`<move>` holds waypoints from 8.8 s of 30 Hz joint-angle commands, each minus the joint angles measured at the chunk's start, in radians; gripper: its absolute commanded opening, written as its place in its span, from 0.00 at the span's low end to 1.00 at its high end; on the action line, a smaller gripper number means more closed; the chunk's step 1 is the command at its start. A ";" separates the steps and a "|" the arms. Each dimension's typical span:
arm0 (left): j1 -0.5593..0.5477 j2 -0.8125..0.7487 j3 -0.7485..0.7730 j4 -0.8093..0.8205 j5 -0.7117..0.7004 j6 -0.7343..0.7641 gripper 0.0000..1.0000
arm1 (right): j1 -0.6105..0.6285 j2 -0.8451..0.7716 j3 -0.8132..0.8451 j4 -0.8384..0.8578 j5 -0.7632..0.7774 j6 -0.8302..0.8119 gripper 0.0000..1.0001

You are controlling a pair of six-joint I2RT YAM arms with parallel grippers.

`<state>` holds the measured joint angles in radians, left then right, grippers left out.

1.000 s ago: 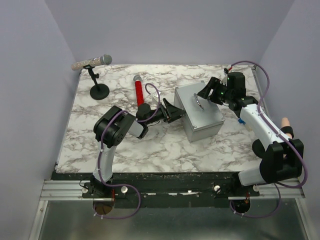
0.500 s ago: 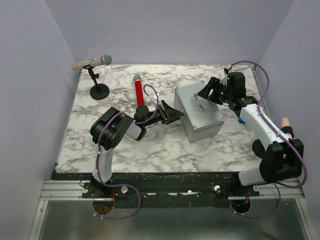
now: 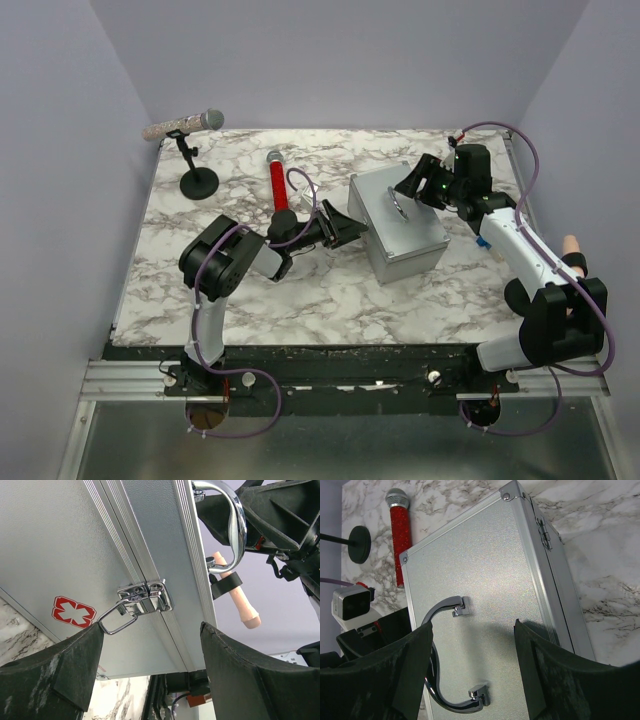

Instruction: Organize the medicine kit

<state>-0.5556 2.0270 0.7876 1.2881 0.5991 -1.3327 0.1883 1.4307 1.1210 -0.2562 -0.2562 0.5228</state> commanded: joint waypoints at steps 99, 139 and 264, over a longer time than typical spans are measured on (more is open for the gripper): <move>0.006 -0.044 0.055 0.393 0.025 -0.074 0.80 | -0.003 0.039 -0.003 -0.018 -0.038 -0.003 0.74; 0.020 -0.067 -0.076 0.293 -0.050 -0.022 0.81 | -0.003 0.024 -0.015 -0.020 -0.055 0.003 0.74; -0.001 -1.282 -0.587 -0.826 -0.298 0.437 0.94 | 0.688 -0.613 -0.469 -0.193 0.216 -0.175 0.12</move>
<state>-0.5327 0.6991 0.2031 0.3771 0.2710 -0.8906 0.8490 0.7940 0.6907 -0.3847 -0.1162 0.3233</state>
